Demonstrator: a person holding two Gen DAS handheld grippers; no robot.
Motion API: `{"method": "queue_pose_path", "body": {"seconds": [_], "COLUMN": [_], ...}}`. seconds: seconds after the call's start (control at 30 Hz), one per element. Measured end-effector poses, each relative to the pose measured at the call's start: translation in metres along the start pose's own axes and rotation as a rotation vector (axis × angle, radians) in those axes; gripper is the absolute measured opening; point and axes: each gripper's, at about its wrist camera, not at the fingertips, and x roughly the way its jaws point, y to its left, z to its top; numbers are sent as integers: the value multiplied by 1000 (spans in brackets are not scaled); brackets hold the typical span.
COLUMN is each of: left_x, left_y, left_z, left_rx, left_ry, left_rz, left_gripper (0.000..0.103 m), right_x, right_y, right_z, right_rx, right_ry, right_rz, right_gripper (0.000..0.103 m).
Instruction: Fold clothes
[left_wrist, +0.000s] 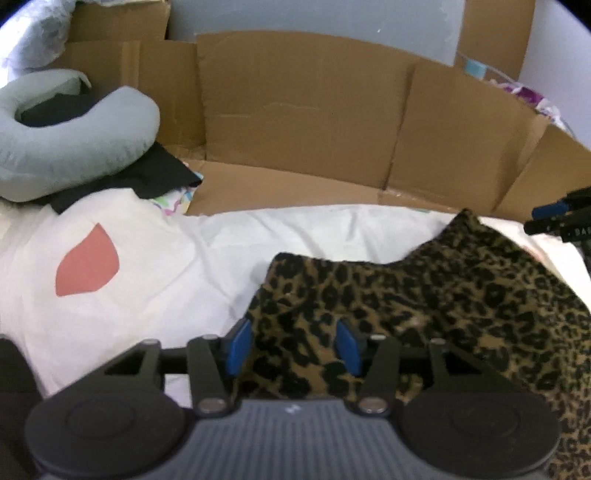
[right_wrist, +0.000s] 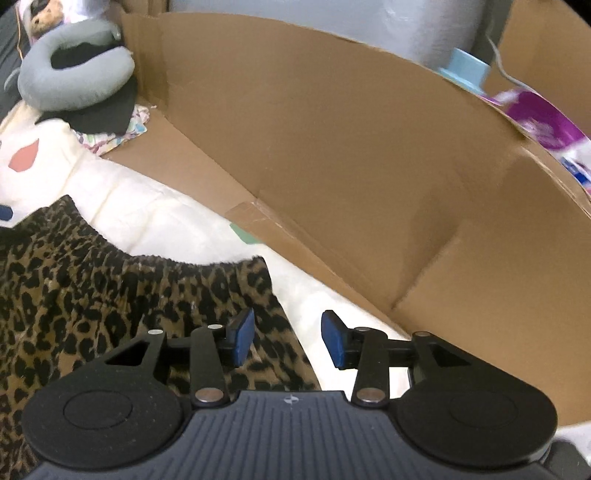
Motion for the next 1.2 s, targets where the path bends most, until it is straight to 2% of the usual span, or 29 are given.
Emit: {"method": "queue_pose_path", "body": {"seconds": [0.23, 0.3, 0.53, 0.63, 0.9, 1.13, 1.2], "left_x": [-46, -61, -99, -107, -124, -129, -123], "left_y": [-22, -35, -77, -94, -134, -166, -173], "left_z": [-5, -8, -31, -47, -79, -97, -103], "left_rx": [-137, -149, -193, -190, -96, -16, -21], "left_ry": [-57, -67, -41, -16, 33, 70, 91], "left_rz": [-33, -39, -73, -83, -124, -175, -189], "left_gripper": [54, 54, 54, 54, 53, 53, 52], "right_x": [-56, -78, -139, -155, -175, -173, -168], "right_y": [-25, -32, -62, -75, -97, -103, -106], "right_z": [-27, -36, -74, -96, -172, -225, -236], "right_rx": [64, 70, 143, 195, 364, 456, 477], "right_ry": [-6, -19, -45, -61, -68, -68, -72], "right_rz": [12, 19, 10, -3, -7, -3, 3], "right_gripper": [47, 47, 47, 47, 47, 47, 46]}}
